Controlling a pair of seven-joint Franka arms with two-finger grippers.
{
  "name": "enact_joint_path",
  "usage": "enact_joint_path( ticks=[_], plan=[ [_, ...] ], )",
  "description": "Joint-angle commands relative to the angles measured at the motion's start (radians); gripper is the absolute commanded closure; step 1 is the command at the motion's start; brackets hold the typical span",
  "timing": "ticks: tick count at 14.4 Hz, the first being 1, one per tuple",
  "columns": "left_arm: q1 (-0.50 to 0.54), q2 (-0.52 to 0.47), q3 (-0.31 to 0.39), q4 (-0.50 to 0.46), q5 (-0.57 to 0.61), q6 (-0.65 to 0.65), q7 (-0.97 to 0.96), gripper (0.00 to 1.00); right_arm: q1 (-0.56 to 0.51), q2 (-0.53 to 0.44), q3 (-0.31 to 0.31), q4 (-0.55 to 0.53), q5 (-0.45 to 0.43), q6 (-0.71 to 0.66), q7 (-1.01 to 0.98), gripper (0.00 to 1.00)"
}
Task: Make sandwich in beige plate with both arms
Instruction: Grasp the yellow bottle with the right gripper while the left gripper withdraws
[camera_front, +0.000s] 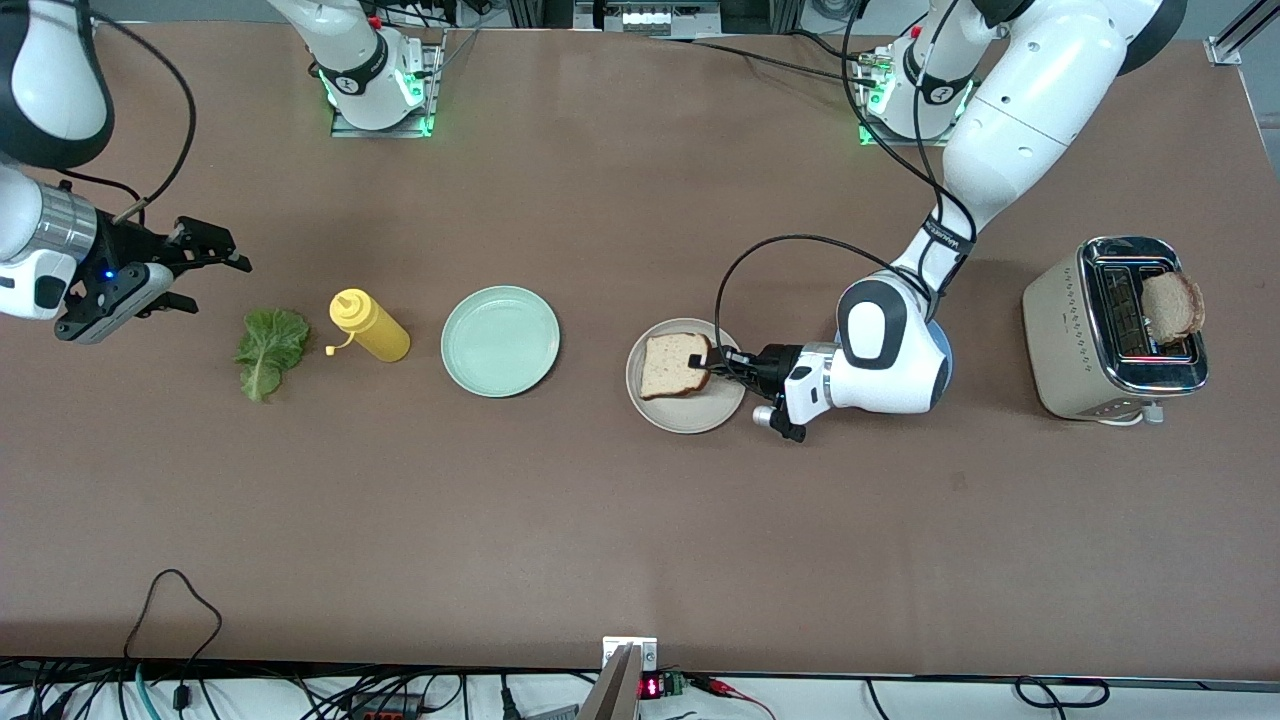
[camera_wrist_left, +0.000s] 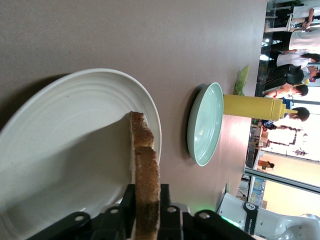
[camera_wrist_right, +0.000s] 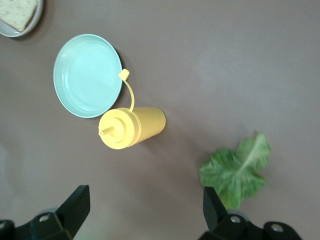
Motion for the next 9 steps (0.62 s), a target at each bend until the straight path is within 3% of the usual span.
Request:
enact_joint_path(
  ticks=[1,3,5,9],
  plan=[
    [0.009,-0.024,0.007,-0.018,-0.016,0.004,0.030,0.00,-0.049,0.006,0.007,-0.075,0.101,0.075,-0.172,0.00],
    [0.009,-0.061,0.018,-0.031,0.047,0.001,0.030,0.00,-0.078,0.021,0.007,-0.133,0.192,0.144,-0.348,0.00],
    [0.026,-0.101,0.025,-0.033,0.182,-0.003,0.017,0.00,-0.109,0.055,0.007,-0.184,0.335,0.187,-0.567,0.00],
    [0.062,-0.158,0.042,-0.031,0.344,-0.106,0.005,0.00,-0.158,0.173,0.007,-0.202,0.571,0.186,-0.957,0.00]
  ],
)
